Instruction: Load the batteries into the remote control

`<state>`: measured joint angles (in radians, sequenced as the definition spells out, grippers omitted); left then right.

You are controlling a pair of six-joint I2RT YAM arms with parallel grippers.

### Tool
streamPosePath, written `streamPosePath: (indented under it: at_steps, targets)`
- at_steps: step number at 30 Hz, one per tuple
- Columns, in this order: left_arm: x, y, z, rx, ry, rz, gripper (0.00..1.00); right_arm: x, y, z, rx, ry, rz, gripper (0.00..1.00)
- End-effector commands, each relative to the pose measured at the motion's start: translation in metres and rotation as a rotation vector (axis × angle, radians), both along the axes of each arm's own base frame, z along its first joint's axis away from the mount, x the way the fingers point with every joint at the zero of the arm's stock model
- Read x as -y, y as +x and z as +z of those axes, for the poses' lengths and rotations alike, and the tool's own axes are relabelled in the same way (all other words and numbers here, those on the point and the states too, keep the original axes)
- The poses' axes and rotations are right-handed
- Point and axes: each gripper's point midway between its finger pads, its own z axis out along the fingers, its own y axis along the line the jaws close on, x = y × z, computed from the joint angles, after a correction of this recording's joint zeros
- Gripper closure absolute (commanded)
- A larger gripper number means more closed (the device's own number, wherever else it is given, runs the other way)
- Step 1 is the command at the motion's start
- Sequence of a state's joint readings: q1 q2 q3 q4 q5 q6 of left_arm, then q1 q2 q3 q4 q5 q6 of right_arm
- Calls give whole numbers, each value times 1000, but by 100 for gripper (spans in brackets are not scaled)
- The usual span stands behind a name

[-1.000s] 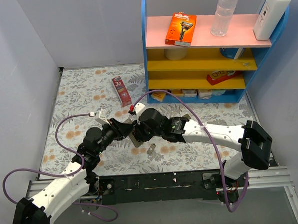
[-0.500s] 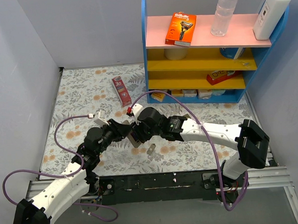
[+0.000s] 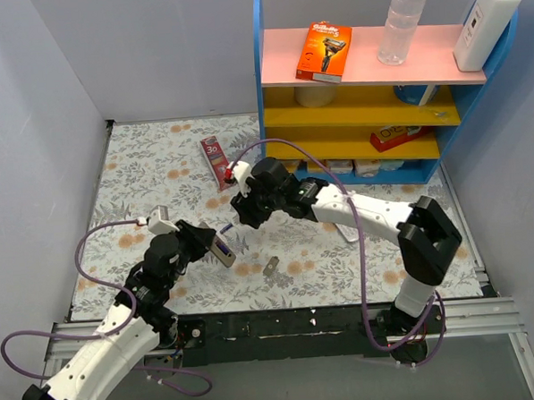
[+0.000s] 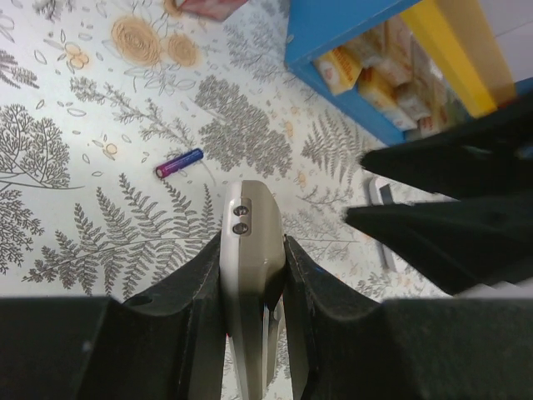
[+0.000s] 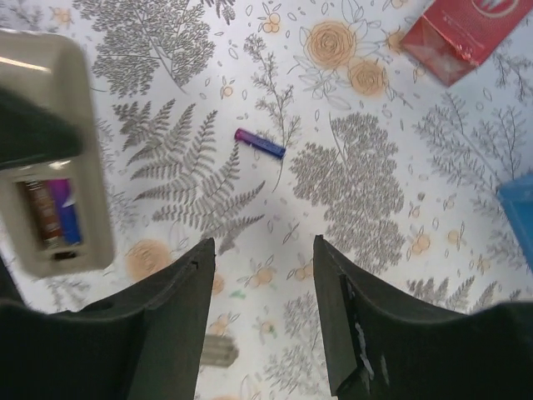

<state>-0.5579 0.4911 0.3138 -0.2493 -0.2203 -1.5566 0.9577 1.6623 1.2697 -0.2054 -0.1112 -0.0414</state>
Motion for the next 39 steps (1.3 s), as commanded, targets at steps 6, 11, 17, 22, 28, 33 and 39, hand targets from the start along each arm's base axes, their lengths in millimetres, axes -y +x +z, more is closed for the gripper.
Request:
streamPosePath:
  at_steps: [6,11,17,22,28,33,39]
  targets:
    - [-25,-11,64,128,-38,74,100,-54,29,-50,92,-102,251,40]
    - [-33,-20,82,144,-32,78,100,-72,35,-70,153,-121,386,40]
    - [-40,-32,93,158,-42,81,100,-89,38,-92,147,-137,481,41]
    - [-44,-35,96,154,-30,85,100,-89,31,-115,91,-162,528,45]
    - [-43,-35,96,158,-28,81,100,-79,27,-134,47,-208,521,60]
    - [-39,-32,94,162,-27,67,100,-58,24,-134,6,-259,470,79]
    - [-24,-24,88,180,-53,22,100,-4,20,-124,-73,-341,281,97]
